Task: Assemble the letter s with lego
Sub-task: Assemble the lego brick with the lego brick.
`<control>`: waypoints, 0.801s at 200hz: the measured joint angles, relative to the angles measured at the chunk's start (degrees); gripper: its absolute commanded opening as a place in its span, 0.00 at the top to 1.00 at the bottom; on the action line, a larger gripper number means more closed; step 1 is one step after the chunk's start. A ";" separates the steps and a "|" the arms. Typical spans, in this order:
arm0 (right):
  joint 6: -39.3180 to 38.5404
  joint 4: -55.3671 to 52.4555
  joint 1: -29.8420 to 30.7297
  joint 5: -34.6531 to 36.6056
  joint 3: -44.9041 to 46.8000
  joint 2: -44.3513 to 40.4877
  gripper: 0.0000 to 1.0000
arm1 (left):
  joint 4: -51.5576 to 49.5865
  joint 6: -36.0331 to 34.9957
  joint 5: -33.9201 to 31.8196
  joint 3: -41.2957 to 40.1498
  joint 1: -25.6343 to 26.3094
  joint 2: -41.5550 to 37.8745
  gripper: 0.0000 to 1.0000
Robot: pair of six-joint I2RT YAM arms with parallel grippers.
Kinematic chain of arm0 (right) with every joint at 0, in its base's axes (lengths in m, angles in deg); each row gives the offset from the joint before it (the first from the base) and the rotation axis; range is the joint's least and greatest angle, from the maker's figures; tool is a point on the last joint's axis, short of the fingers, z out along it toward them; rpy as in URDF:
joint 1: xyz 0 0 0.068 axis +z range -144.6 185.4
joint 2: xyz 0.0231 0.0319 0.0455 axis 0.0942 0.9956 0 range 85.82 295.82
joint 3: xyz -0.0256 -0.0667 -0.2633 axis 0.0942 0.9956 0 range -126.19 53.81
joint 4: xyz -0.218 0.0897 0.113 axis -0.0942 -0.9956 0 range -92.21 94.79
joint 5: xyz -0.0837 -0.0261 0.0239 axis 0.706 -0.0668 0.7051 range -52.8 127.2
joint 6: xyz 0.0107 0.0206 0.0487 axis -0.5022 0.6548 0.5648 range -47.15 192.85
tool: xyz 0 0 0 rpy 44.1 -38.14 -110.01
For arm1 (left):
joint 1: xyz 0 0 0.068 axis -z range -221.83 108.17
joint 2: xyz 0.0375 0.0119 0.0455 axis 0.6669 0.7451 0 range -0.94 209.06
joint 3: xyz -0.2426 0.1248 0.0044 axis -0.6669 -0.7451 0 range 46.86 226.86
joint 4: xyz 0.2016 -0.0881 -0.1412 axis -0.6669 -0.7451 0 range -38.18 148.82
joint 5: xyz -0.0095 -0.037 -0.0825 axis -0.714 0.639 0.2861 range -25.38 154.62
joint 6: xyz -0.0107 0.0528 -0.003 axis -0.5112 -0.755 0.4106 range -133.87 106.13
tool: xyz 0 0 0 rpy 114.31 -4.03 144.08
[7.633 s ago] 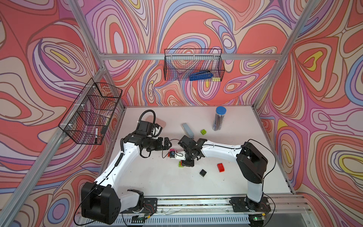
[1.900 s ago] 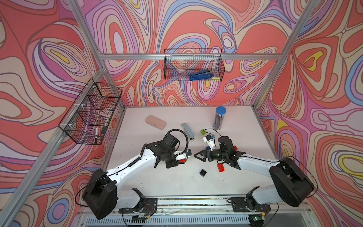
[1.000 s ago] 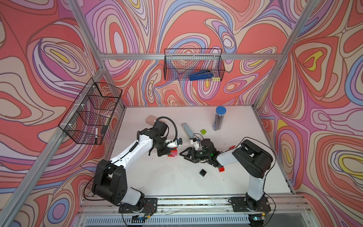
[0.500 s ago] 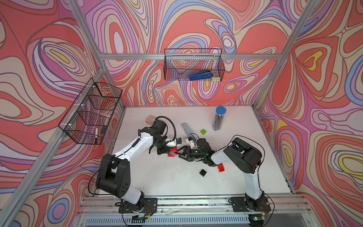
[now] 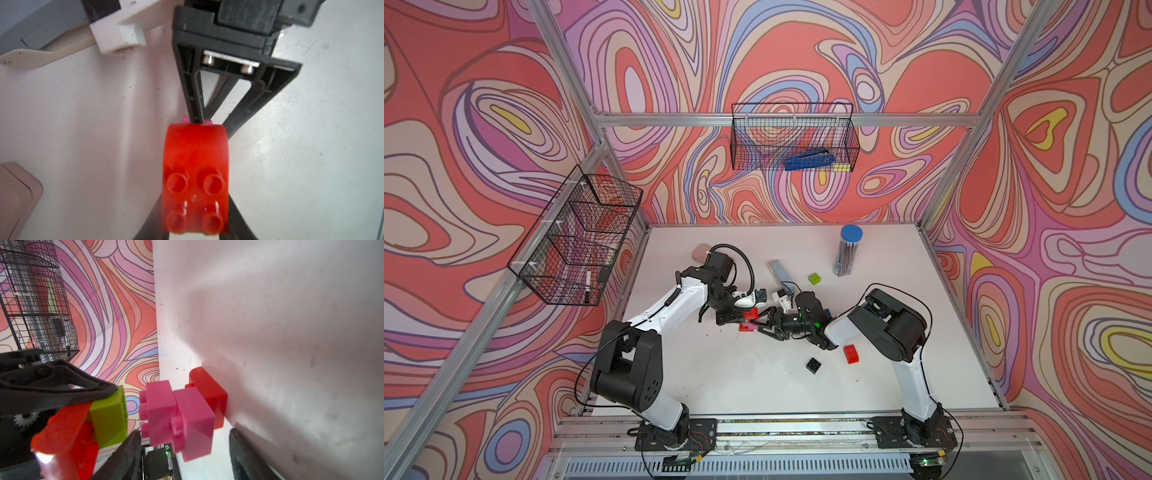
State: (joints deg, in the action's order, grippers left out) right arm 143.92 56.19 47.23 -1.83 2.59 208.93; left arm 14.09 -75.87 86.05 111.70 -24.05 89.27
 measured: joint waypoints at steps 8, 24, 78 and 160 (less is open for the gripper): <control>0.00 0.20 0.00 -0.11 -0.22 0.24 0.32 | 0.00 -0.04 0.07 0.00 -0.15 0.09 0.75; 0.00 0.33 0.00 -0.22 -0.55 0.55 0.33 | 0.00 -0.15 0.31 0.04 -0.15 0.50 0.75; 0.15 1.97 -0.09 -0.63 -0.59 1.25 0.39 | 0.00 -0.44 0.44 0.24 -0.26 2.40 0.76; -0.11 1.97 -0.17 -0.87 -0.59 1.25 0.41 | 0.00 -1.46 0.66 1.60 -1.01 4.02 0.77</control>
State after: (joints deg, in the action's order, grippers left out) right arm 143.81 58.16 47.05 -2.70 2.00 210.17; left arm 14.09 -77.33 86.71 113.29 -25.06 93.29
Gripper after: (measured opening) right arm 0.593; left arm 0.352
